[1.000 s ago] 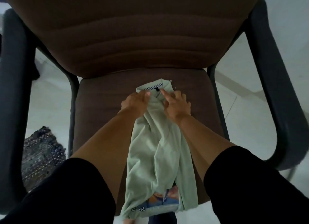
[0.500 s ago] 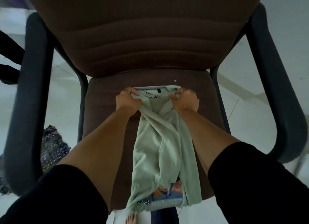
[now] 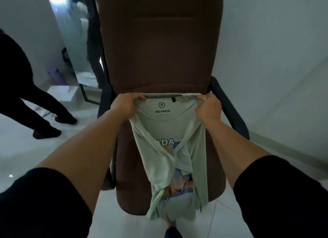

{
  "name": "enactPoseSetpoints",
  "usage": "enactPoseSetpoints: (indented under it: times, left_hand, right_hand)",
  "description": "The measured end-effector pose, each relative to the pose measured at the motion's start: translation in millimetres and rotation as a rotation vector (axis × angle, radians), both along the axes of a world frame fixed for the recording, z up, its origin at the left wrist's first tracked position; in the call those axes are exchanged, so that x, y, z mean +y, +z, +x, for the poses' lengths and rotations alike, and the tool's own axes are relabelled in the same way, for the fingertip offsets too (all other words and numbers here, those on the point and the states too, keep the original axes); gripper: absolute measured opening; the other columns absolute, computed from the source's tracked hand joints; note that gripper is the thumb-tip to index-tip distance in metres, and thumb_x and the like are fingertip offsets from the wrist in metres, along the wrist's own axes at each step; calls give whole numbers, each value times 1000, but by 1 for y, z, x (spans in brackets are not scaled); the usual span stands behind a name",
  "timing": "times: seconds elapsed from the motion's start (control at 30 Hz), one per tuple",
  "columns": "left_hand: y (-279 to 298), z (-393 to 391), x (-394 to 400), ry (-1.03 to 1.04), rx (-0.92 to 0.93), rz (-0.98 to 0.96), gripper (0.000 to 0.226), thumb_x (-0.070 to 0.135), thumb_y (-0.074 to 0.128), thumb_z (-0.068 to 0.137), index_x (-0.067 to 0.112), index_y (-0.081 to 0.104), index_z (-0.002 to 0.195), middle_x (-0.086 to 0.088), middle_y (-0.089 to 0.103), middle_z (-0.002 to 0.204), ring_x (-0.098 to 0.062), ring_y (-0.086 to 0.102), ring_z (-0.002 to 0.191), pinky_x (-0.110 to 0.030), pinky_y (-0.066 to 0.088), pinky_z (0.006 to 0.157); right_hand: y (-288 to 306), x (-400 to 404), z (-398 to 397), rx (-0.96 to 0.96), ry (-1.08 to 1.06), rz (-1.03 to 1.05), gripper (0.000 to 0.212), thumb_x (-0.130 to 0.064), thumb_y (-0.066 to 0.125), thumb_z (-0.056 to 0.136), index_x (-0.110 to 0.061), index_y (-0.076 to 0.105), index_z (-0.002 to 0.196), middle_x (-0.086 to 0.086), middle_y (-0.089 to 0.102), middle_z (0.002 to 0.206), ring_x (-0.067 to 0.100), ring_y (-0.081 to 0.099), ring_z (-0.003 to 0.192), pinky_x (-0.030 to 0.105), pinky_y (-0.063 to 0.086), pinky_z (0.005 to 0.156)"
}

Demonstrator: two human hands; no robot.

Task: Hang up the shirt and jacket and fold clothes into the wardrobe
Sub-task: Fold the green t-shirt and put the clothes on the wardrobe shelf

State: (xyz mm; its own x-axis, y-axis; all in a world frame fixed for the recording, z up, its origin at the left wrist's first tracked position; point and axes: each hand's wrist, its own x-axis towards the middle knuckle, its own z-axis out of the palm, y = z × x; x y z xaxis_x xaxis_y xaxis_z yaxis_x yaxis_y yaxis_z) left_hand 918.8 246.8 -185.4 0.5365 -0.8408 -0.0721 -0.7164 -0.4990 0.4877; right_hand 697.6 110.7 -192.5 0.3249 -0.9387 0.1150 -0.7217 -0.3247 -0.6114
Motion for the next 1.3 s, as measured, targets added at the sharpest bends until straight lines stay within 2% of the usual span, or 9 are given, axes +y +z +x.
enactPoseSetpoints:
  times: [0.13,0.27,0.43,0.73,0.83,0.97,1.07,1.17,1.3]
  left_hand:
    - [91,-20,46,-184,-278,-47,56,-8,47,87,30,57,127,-8,56,120,-29,56,109,-34,44,92]
    - [179,-32,82,-407,-445,-54,54,-2,46,91,33,53,131,-12,52,116,-29,53,107,-31,39,93]
    - [256,-46,110,-370,-500,-201,61,-12,44,82,29,58,125,-11,61,117,-30,56,107,-32,42,94]
    - [296,-76,121,-229,-492,-310,81,-10,44,80,39,30,143,-16,52,117,-34,54,106,-39,45,92]
    - [310,-95,113,-170,-460,-249,77,-4,42,84,32,22,148,-19,51,121,-36,52,110,-36,42,93]
    - [334,-136,97,-107,-196,-292,67,7,43,89,22,20,149,-19,45,138,-36,48,120,-35,42,95]
    - [347,-168,88,-130,349,-443,53,1,40,89,19,40,139,-9,54,110,-19,58,87,-27,52,71]
    - [359,-184,79,-157,671,-489,17,0,41,91,13,51,93,-2,51,82,-6,59,57,-21,54,68]
    - [356,-188,66,-298,801,-523,32,-2,44,92,3,49,124,-6,61,109,-9,66,87,-20,57,76]
  right_hand:
    - [105,52,-42,63,25,-172,42,1,47,86,-11,63,123,20,54,116,37,53,108,37,40,93]
    - [207,85,-77,-54,-78,-233,37,0,52,85,-10,63,119,17,56,118,36,53,111,36,40,94]
    - [299,109,-106,-62,-36,-375,45,0,49,86,-15,59,127,19,51,117,36,52,109,39,41,93]
    - [344,116,-139,-77,-51,-392,36,-1,44,90,-8,55,124,10,50,96,30,54,94,27,35,71]
    - [349,117,-143,71,-5,-410,60,4,41,88,-22,41,142,12,51,106,30,52,103,29,38,78]
    - [357,122,-133,57,116,-263,67,0,36,89,-25,22,150,12,52,130,28,53,107,25,44,73]
    - [364,129,-123,-273,263,22,63,4,36,92,-24,27,148,4,45,142,19,51,107,22,43,75]
    - [369,129,-114,-511,408,216,66,16,33,89,-15,30,148,5,50,140,16,52,111,24,47,85]
    - [369,124,-106,-602,518,293,70,20,32,88,-16,27,148,7,52,138,21,55,119,30,47,97]
